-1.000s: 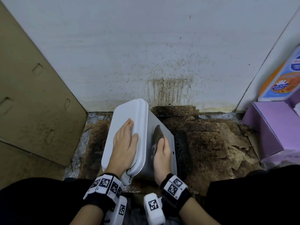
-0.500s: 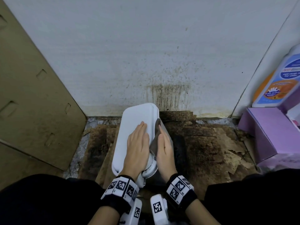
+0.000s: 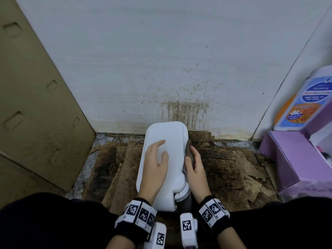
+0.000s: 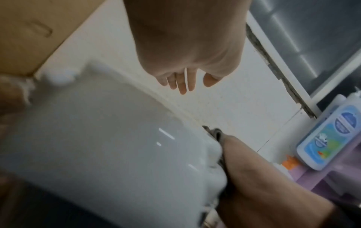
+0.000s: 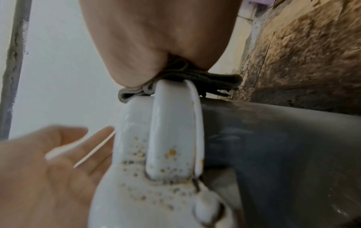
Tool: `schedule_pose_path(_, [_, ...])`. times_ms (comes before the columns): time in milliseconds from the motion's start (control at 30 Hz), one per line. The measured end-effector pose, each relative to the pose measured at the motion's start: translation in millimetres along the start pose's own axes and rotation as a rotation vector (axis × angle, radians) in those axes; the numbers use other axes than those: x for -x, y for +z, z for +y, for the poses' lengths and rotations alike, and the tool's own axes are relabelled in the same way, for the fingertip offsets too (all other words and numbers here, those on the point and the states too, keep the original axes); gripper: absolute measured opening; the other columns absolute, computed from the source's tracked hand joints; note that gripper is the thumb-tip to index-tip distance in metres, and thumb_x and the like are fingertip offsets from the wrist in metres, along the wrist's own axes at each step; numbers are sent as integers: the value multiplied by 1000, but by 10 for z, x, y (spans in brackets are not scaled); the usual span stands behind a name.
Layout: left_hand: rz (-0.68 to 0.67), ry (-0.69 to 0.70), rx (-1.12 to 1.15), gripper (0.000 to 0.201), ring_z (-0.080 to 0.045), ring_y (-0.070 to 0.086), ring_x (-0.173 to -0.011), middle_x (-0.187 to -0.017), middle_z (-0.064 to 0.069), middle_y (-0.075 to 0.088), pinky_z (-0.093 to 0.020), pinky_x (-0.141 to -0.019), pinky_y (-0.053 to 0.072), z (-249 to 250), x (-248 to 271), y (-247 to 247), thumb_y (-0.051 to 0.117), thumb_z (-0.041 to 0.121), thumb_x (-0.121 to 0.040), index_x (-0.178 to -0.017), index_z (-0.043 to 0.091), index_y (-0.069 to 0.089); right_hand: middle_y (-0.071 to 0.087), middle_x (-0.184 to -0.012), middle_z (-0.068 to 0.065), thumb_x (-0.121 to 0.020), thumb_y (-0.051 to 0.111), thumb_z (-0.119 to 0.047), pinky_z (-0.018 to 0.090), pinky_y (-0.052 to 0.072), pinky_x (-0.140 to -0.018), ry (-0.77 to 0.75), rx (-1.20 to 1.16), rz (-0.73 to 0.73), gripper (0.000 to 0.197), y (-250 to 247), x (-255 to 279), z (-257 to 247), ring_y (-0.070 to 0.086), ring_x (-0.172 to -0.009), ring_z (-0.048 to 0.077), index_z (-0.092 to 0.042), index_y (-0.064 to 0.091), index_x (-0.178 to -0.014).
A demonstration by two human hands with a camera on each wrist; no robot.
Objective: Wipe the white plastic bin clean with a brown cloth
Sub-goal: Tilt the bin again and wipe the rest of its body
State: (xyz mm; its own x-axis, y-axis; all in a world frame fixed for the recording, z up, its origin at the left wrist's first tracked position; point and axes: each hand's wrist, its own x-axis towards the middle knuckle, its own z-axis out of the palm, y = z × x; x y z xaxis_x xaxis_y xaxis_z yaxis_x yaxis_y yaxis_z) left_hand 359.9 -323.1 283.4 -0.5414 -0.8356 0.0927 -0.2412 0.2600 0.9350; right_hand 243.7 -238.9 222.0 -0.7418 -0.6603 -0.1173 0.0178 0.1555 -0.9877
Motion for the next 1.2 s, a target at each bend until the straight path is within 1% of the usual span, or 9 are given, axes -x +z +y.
schedule_pose_path(100, [107, 40, -120, 31, -3, 38, -132, -134, 13, 49, -21, -109, 33, -102, -33, -137, 47, 16, -105, -134, 27, 54, 38, -155, -16, -102, 43, -49, 48, 43, -114, 15, 17, 19, 50, -104, -22, 4, 43, -140, 10, -48, 31, -150])
schedule_pose_path(200, [142, -58, -217, 35, -8, 34, -134, -141, 3, 48, -34, -113, 34, -230, -37, -211, 47, 20, -104, -139, 19, 52, 34, -157, -15, -106, 39, -42, 49, 37, -117, 30, 57, 46, 47, -216, -48, 20, 37, -143, 12, -43, 32, -153])
schedule_pose_path(367, [16, -308, -337, 61, -24, 32, -144, -155, -7, 35, -42, -115, 31, -317, 6, -101, 42, 51, -103, -153, 16, 36, 32, -159, -9, -106, 32, -45, 53, 31, -120, 75, 109, 72, 47, -347, -60, 27, 29, -147, 16, -45, 30, -153])
schedule_pose_path(433, [-87, -396, -339, 74, -29, 42, -134, -146, -8, 37, -45, -107, 45, -379, 28, -15, 39, 68, -97, -149, 15, 35, 33, -157, -7, -106, 31, -46, 53, 30, -120, 101, 113, 60, 47, -361, -54, 15, 29, -146, 18, -45, 29, -154])
schedule_pose_path(533, [-127, -425, -311, 67, -23, 55, -107, -118, 1, 46, -45, -81, 61, -447, 48, 55, 43, 80, -87, -120, 22, 44, 47, -145, -15, -108, 34, -40, 43, 40, -114, 76, 76, 25, 45, -371, -21, -29, 47, -130, 5, -42, 31, -153])
schedule_pose_path(600, [-106, -413, -295, 67, -20, 59, -102, -114, 3, 51, -45, -87, 57, -473, 16, 58, 48, 83, -83, -113, 23, 45, 48, -133, -21, -109, 35, -36, 34, 41, -108, 72, 61, 19, 44, -387, -1, -62, 49, -116, -6, -38, 33, -152])
schedule_pose_path(733, [-112, -423, -239, 64, -15, 61, -98, -111, 4, 57, -38, -82, 53, -488, -27, 44, 55, 82, -80, -105, 25, 46, 29, -139, -17, -107, 36, -43, 48, 32, -120, 140, 51, 30, 50, -382, -13, -25, 34, -141, 13, -36, 27, -156])
schedule_pose_path(1000, [-139, -347, -228, 58, -10, 63, -94, -109, 5, 63, -26, -65, 46, -346, -135, 12, 63, 71, -84, -111, 22, 52, 34, -145, -16, -98, 35, -57, 51, 34, -119, 133, -19, 108, 58, -328, -1, 48, 33, -144, 14, -43, 27, -154])
schedule_pose_path(1200, [-283, -304, -222, 56, -6, 66, -96, -111, 10, 66, -25, -68, 49, -264, -335, -220, 63, 69, -86, -120, 26, 54, 35, -140, -5, -108, 30, -38, 47, 35, -116, 125, 48, 315, 50, -41, 187, -37, 33, -138, 21, -28, 26, -157])
